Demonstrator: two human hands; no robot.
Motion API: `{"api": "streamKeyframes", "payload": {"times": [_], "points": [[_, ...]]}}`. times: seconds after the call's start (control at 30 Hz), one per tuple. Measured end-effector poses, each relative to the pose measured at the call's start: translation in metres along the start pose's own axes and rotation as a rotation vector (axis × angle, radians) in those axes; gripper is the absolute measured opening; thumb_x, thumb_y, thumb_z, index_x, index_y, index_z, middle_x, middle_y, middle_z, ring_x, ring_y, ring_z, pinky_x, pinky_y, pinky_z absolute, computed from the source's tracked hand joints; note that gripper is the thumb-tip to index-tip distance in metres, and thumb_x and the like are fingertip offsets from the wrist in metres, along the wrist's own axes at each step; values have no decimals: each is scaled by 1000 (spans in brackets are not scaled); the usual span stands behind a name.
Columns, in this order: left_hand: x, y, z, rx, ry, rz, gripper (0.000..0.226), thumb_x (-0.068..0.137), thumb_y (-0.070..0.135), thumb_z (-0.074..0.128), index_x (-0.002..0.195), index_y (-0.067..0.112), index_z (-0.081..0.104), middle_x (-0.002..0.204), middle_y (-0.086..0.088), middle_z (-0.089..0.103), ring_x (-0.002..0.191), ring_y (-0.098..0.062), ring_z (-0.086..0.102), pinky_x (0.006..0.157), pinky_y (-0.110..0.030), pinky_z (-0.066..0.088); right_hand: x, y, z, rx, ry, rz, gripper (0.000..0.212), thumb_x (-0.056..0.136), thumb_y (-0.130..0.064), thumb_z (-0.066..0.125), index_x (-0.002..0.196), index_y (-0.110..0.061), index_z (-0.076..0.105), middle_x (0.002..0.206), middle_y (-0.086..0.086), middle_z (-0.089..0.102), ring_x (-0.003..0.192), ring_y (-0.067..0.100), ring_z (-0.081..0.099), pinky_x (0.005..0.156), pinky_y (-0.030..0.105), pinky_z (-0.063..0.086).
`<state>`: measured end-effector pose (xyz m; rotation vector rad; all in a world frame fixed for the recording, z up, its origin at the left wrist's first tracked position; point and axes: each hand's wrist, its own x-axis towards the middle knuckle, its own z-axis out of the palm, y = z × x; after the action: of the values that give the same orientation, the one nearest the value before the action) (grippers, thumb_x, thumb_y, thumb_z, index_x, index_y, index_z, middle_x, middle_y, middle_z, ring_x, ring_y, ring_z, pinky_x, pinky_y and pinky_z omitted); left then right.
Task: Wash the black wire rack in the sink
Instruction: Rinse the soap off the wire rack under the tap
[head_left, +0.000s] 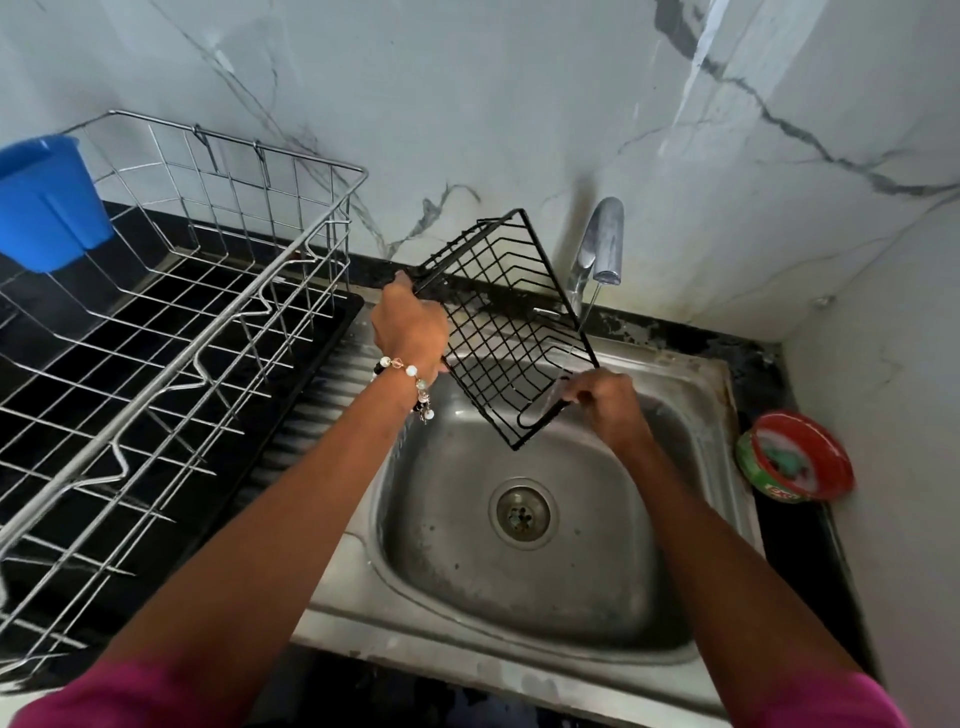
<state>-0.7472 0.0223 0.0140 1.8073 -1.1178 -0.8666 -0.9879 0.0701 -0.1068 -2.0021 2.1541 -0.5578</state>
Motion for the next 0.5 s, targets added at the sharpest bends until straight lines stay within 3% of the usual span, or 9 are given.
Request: {"api": "streamKeyframes", "payload": {"times": [0.1,0.17,0.27,0.37,0.5], "points": [[0,6,2,8,15,3,49,95,-4,50,143,7,46,132,-17,58,101,-37,68,84,-47,58,4,-4,-3,299,299,220,26,65,14,73,78,-9,74,83,13,70,73,21,62,70,7,39],[2,9,1,13,24,18,51,94,-4,49,144,8,45,138,-16,54,99,-37,69,83,-48,58,4,-14,-11,589,345,529,29,70,5,77,90,-13,66,88,8,64,68,14,57,66,12,46],[4,12,-3,12,36,30,53,95,-3,50,146,10,43,143,-15,50,95,-35,69,80,-47,59,5,-23,-7,1221,84,865,34,84,11,61,107,-12,50,94,11,64,75,18,67,70,35,58],[6,12,-9,16,45,54,55,95,-3,49,148,13,41,145,-11,48,73,-24,64,65,-34,57,6,-34,3,1372,-153,849,19,89,7,53,104,-5,56,93,15,67,84,26,67,84,47,55],[8,10,-14,27,63,89,60,97,-5,45,151,20,36,147,-5,46,51,-7,43,49,-25,48,18,-45,16,1445,-152,826,16,89,11,52,102,1,55,100,22,67,90,31,70,84,46,55]]}}
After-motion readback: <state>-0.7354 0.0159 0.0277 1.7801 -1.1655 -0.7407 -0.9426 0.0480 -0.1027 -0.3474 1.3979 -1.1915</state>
